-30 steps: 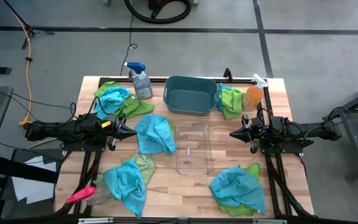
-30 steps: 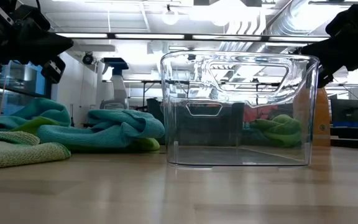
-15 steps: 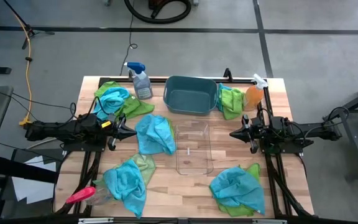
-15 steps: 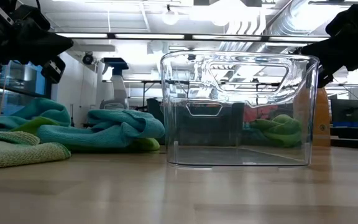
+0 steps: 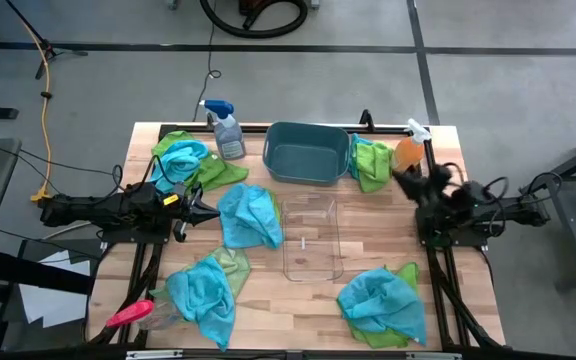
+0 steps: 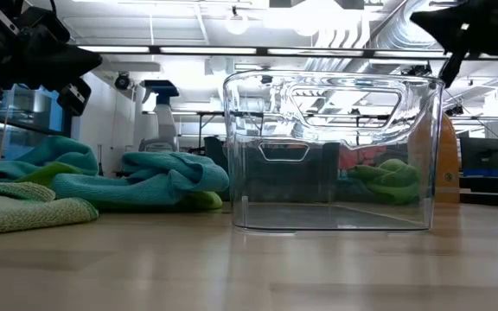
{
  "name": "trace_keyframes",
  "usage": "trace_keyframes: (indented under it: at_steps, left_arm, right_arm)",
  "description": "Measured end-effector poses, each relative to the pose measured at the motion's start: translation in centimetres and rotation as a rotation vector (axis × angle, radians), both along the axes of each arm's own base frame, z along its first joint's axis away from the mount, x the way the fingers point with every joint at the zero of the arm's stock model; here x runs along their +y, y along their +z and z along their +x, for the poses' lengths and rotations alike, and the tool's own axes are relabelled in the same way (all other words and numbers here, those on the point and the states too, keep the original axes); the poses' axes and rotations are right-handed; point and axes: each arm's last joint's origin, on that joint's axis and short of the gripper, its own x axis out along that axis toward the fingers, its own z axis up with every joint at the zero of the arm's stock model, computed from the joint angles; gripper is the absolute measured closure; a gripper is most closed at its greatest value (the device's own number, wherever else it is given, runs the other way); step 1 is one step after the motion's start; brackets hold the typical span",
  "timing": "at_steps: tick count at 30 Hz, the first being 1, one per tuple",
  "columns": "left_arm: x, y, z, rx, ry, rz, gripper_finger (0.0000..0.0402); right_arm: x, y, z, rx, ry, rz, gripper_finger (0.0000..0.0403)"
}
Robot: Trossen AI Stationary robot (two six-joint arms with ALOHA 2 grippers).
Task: Sort microfiber towel by color & place in baskets
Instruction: Put the green microfiber towel into the transparent bin
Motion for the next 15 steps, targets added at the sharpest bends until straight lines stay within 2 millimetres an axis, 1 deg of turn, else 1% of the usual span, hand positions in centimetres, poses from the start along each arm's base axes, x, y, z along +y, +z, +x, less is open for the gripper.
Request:
trace_keyframes:
  at_steps: [2, 6, 8, 10, 12, 15]
  left_arm:
    - [0.0, 0.0, 0.0, 0.000, 0.000, 0.000, 0.0401]
    - [0.0, 0.0, 0.0, 0.000, 0.001, 0.000, 0.0401]
    - [0.0, 0.0, 0.0, 0.000, 0.000, 0.000, 0.0401]
    - [0.0, 0.0, 0.0, 0.000, 0.000, 0.000, 0.0401]
    - [0.0, 0.0, 0.0, 0.000, 0.000, 0.000, 0.0401]
    - [0.0, 0.0, 0.0, 0.000, 0.000, 0.000, 0.0401]
  right_arm:
    - [-0.1, 0.4, -0.3, -0.058, -0.022, 0.051, 0.0402]
    - [0.1, 0.9, -0.2, -0.117, 0.068, 0.042, 0.0402]
    - [0.1, 1.5, 0.1, -0.112, 0.059, 0.051, 0.0402]
    - [0.0, 2.6, 0.6, -0.053, 0.002, 0.045, 0.0398]
    - [-0.1, 3.8, 1.5, 0.054, -0.060, 0.043, 0.0384]
    - [-0.3, 5.5, 3.2, 0.282, -0.107, 0.054, 0.0341]
